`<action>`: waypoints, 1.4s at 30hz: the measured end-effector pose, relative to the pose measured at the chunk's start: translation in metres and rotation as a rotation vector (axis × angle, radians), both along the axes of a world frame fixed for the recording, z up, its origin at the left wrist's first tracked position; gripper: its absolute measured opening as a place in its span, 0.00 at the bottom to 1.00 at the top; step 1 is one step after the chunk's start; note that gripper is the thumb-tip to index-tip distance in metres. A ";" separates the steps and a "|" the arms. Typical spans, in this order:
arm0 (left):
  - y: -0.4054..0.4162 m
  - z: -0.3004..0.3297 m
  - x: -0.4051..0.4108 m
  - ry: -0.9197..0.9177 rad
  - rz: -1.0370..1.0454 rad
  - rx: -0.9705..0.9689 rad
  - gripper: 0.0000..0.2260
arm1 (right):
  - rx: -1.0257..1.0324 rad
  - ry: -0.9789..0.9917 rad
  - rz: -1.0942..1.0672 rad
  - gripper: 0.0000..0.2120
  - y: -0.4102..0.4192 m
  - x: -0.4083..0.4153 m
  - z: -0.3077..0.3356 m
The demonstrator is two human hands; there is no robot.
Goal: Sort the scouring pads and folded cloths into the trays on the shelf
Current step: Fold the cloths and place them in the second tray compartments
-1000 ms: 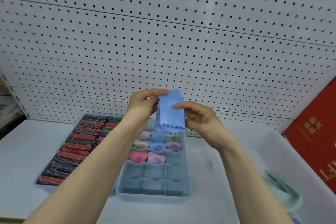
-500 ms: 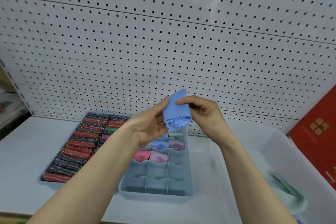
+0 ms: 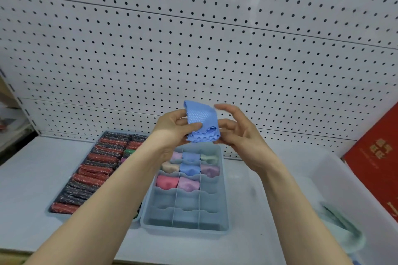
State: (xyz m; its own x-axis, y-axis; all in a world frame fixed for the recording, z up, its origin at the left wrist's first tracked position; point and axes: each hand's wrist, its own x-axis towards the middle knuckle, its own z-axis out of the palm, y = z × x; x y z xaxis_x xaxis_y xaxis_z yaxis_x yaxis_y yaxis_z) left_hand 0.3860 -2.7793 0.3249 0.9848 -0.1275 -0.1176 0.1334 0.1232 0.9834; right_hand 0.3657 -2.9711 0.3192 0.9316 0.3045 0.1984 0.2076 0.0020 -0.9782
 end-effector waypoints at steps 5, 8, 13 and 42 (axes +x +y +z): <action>0.000 -0.001 0.001 0.056 -0.020 -0.138 0.17 | -0.161 -0.124 -0.137 0.11 0.010 0.002 0.001; -0.001 -0.003 -0.004 0.034 -0.077 -0.104 0.15 | -0.126 -0.027 -0.278 0.01 0.011 0.007 0.000; 0.000 -0.008 -0.008 -0.034 -0.208 -0.131 0.15 | 0.017 0.063 -0.400 0.09 0.016 0.009 -0.005; 0.021 -0.083 -0.019 -0.131 -0.079 0.162 0.14 | -0.160 0.292 -0.198 0.10 0.017 -0.011 -0.057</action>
State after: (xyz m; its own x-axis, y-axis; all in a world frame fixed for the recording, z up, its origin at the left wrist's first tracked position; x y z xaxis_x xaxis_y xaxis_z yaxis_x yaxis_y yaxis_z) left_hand 0.3670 -2.7580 0.2414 0.9808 -0.1945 -0.0142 0.0060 -0.0431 0.9991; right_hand 0.3544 -2.9538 0.2617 0.9859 0.1182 -0.1188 -0.0982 -0.1672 -0.9810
